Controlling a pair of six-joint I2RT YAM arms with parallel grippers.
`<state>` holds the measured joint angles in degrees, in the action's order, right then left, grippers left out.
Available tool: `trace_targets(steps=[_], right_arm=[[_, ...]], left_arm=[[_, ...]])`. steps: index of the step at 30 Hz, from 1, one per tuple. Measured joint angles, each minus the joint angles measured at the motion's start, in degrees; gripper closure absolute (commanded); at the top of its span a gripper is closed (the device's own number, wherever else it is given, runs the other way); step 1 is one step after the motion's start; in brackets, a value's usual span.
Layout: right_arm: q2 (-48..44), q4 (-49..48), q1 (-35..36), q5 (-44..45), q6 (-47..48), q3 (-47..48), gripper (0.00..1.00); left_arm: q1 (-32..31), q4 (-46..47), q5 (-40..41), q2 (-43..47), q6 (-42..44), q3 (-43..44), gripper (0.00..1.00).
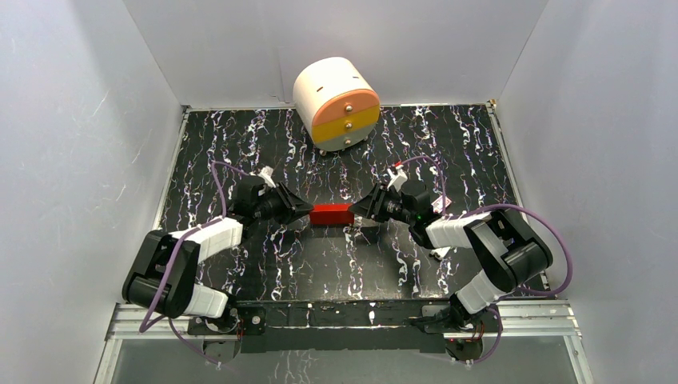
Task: Fold the paper box
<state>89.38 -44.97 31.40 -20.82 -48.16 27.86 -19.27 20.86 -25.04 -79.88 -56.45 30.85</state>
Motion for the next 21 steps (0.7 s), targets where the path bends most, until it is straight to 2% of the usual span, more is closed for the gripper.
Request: trace_targets(steps=[6,12,16,21], right_arm=[[-0.02,-0.17,-0.35,-0.39,-0.61,0.00,0.51],[-0.02,-0.17,-0.79,-0.55,-0.79,0.00,0.51],[0.00,-0.17,-0.92,-0.81,-0.76,0.00,0.58],[0.59,-0.46,-1.11,-2.05,-0.55,0.04,0.62]], left_arm=[[0.72,5.68,-1.36,-0.17,-1.77,-3.13,0.85],[0.79,8.52,-1.46,-0.20,-1.92,-4.92,0.89],[0.74,9.49,-0.81,0.00,-1.11,-5.55,0.91],[-0.68,10.38,1.68,0.48,0.24,-6.03,0.92]])
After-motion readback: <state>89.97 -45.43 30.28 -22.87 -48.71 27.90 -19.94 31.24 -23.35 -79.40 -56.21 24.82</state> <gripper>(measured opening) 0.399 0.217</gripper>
